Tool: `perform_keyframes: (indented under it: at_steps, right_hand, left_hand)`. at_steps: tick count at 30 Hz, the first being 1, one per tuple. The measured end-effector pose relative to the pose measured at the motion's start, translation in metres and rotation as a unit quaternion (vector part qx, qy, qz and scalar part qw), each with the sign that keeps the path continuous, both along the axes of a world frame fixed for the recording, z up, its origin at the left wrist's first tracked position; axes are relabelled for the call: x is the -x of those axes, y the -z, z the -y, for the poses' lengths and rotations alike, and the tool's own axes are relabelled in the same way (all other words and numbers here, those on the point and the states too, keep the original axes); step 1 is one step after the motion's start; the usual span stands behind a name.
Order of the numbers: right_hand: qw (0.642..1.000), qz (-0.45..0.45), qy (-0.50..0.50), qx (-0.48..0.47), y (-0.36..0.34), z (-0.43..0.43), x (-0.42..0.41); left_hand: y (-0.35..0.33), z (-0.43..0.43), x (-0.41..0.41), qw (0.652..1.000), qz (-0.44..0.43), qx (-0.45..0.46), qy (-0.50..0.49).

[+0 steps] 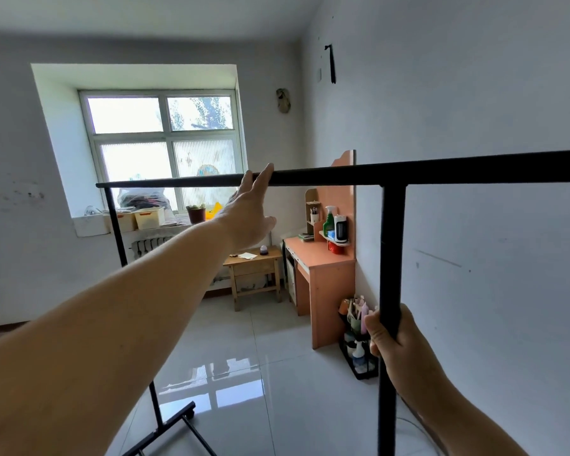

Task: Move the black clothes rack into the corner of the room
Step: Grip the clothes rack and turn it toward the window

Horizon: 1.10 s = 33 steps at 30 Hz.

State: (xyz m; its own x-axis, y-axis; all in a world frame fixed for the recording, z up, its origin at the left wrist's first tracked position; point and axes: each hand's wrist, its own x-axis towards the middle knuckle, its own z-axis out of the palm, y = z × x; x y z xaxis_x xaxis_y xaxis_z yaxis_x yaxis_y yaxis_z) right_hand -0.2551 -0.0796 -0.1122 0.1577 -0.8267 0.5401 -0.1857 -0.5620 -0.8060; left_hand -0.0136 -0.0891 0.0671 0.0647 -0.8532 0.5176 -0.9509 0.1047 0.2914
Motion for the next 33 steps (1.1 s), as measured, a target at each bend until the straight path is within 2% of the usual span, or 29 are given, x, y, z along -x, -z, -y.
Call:
perform_keyframes:
  at_steps: [9, 16, 22, 24, 28, 33]
  right_hand:
    - [1.000, 0.009, 0.000, -0.022, 0.006, 0.031, -0.045]
    - [0.998, -0.006, 0.046, 0.032, 0.007, 0.064, -0.075]
    - [0.999, -0.022, 0.006, 0.027, 0.010, 0.102, -0.096]
    - [0.999, -0.036, -0.004, 0.027, 0.010, 0.114, -0.102]
    - [0.999, -0.033, -0.032, -0.008, 0.005, 0.141, -0.118]
    - [0.995, -0.030, -0.083, -0.047, -0.003, 0.169, -0.147]
  left_hand:
    - [-0.009, 0.015, -0.020, 0.998, -0.002, -0.031, -0.049]
    - [-0.006, 0.032, -0.025, 0.997, -0.044, -0.019, -0.054]
    - [-0.007, 0.051, -0.020, 0.995, -0.080, -0.014, -0.063]
    - [-0.001, 0.052, -0.011, 0.994, -0.109, -0.003, -0.031]
    - [0.041, 0.062, 0.019, 0.964, -0.228, -0.067, 0.115]
    - [0.076, 0.098, 0.015, 0.947, -0.300, -0.047, 0.102]
